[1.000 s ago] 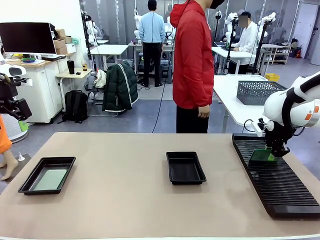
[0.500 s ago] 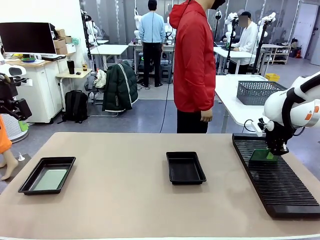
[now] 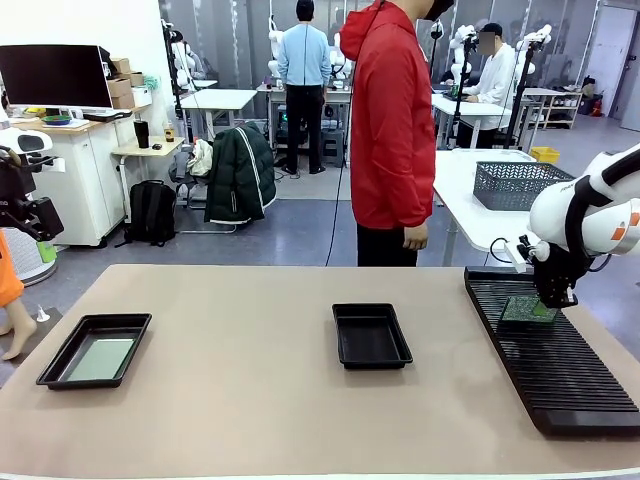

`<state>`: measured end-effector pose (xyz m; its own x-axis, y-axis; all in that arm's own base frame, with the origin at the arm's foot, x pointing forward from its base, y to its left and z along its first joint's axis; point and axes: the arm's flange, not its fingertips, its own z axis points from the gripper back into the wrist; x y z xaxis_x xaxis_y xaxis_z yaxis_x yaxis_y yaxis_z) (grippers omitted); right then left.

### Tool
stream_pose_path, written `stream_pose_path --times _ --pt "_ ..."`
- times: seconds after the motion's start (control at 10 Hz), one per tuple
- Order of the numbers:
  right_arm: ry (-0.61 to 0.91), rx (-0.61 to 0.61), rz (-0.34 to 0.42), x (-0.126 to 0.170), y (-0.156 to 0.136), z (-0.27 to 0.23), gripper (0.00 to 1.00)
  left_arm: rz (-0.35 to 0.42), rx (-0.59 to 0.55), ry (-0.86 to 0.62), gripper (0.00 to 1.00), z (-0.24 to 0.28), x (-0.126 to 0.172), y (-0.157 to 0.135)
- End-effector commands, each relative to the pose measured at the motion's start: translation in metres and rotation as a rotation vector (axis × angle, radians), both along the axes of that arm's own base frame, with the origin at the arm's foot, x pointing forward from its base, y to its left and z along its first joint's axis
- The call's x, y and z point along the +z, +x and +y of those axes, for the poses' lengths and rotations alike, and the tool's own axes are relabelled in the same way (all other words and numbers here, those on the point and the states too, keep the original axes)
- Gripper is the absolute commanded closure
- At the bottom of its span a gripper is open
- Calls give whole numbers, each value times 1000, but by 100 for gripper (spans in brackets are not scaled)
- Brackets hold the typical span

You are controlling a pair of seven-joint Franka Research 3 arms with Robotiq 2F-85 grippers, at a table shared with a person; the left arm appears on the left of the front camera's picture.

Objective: Inspect and transfer BCBs to ESD trays.
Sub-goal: Pick up the Blank PCB from the PCB Rack and place it in the right ESD tray.

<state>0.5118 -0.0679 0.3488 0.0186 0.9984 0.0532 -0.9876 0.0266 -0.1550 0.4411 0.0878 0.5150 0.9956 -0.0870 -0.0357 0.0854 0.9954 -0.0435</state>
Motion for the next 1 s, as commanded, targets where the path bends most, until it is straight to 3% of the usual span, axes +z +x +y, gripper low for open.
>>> stream_pose_path --times 0.0,0.3,0.9 --pt "-23 -12 -20 2 -6 2 100 -4 0 0 0 -1 -1 -1" --pt "-5 -13 -37 36 0 -1 100 -4 0 0 0 -1 -1 -1" --pt "24 18 67 222 23 -25 100 -4 0 0 0 -1 -1 -1"
